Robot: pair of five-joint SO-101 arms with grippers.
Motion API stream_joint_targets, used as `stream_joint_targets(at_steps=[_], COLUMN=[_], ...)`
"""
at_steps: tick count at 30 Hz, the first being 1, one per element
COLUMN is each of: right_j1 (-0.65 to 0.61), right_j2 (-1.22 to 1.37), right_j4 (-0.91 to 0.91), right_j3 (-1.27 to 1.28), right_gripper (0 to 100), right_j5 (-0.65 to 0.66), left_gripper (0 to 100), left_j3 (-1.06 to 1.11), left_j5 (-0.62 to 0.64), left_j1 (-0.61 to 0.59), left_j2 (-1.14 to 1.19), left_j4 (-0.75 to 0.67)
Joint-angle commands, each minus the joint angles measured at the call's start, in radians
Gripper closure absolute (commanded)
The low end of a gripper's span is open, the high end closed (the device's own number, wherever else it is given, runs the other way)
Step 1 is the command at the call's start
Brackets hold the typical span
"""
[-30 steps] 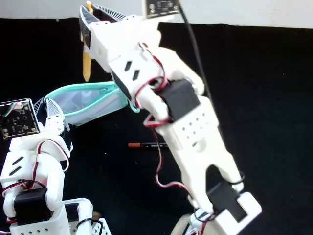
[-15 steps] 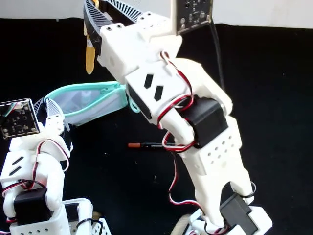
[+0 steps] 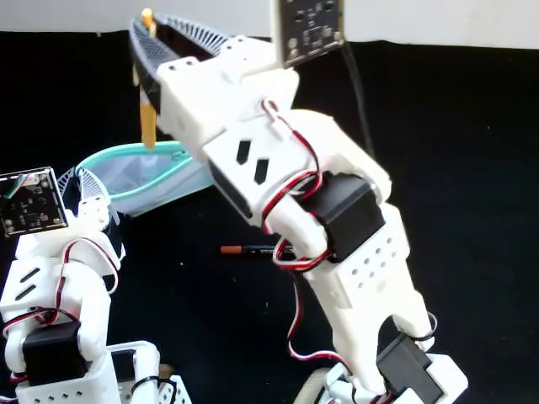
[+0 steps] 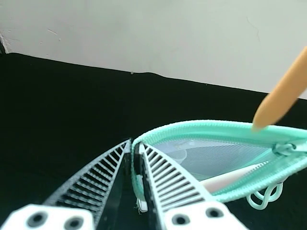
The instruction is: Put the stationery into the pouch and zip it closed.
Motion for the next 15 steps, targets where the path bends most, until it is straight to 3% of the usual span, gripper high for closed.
stream_joint_targets(at_steps=[1,15], right_j1=[-0.030,-0.024], right_j2=[-0.036,-0.027], right_j4=[0.031,0.024], right_j3=[-0.033,0.137], right_gripper=[99.1,99.1], right_j5=[0.009,0.015], left_gripper=[99,99], left_j3=[0.028,0.030], left_j5=[0.003,0.003], left_j1=[-0.012,-0.031], left_j2=[0.067,0.067], left_j4=[0.005,0.005])
